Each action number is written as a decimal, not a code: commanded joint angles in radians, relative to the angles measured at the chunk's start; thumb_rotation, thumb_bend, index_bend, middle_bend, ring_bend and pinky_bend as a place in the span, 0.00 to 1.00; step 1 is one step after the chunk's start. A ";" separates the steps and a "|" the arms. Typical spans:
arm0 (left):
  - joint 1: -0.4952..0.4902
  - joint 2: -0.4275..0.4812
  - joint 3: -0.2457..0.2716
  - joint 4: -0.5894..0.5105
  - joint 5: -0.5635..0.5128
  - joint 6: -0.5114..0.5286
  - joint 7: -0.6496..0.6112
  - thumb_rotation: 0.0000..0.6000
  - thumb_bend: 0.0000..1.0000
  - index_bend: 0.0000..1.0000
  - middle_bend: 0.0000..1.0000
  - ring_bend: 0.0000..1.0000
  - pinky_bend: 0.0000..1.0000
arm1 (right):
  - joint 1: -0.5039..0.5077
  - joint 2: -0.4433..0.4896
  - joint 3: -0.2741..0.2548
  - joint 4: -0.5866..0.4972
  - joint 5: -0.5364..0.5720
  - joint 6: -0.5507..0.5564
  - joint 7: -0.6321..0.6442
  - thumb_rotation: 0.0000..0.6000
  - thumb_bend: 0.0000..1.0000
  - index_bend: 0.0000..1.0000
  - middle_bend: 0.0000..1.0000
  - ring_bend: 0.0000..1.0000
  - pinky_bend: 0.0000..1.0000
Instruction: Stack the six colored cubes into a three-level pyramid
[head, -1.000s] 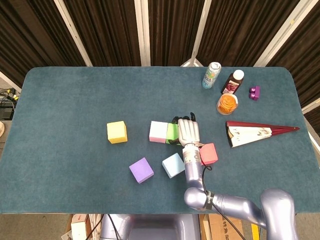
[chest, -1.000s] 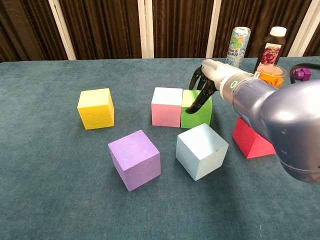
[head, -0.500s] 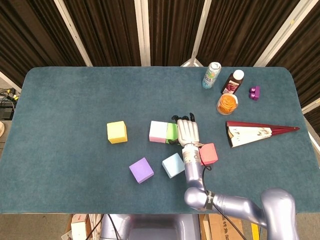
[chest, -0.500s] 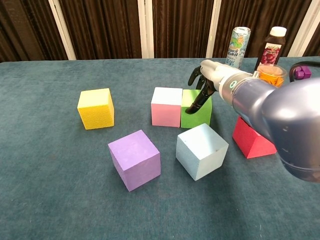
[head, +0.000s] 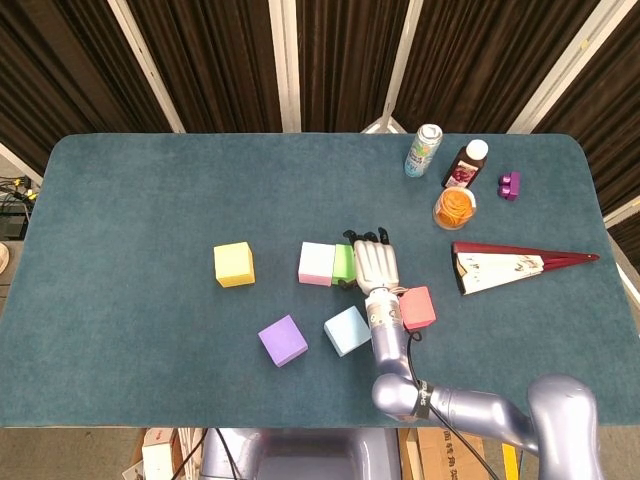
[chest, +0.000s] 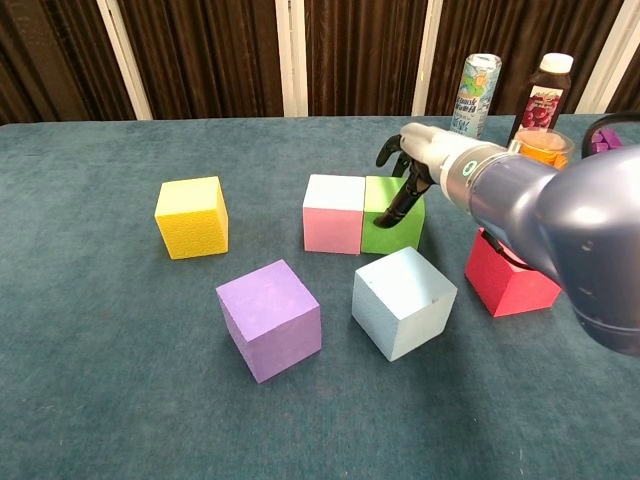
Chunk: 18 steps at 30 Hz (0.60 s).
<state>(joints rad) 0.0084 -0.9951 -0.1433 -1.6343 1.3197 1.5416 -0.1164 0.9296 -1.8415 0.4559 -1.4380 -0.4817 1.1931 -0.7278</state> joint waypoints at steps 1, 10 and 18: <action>0.000 0.000 0.000 0.000 0.000 0.000 0.000 1.00 0.38 0.06 0.00 0.00 0.00 | 0.000 0.003 -0.001 -0.006 0.004 0.000 -0.001 1.00 0.23 0.21 0.32 0.17 0.00; 0.000 -0.001 0.002 -0.001 0.005 0.002 0.001 1.00 0.38 0.06 0.00 0.00 0.00 | 0.008 0.010 0.003 -0.024 0.015 0.013 -0.007 1.00 0.23 0.21 0.34 0.17 0.00; 0.000 0.000 0.001 0.000 0.003 0.001 -0.001 1.00 0.38 0.07 0.00 0.00 0.00 | 0.009 -0.010 0.014 0.005 0.007 0.037 0.020 1.00 0.23 0.21 0.41 0.21 0.00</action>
<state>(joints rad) 0.0088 -0.9953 -0.1420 -1.6341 1.3228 1.5426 -0.1172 0.9386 -1.8505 0.4698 -1.4331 -0.4742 1.2293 -0.7084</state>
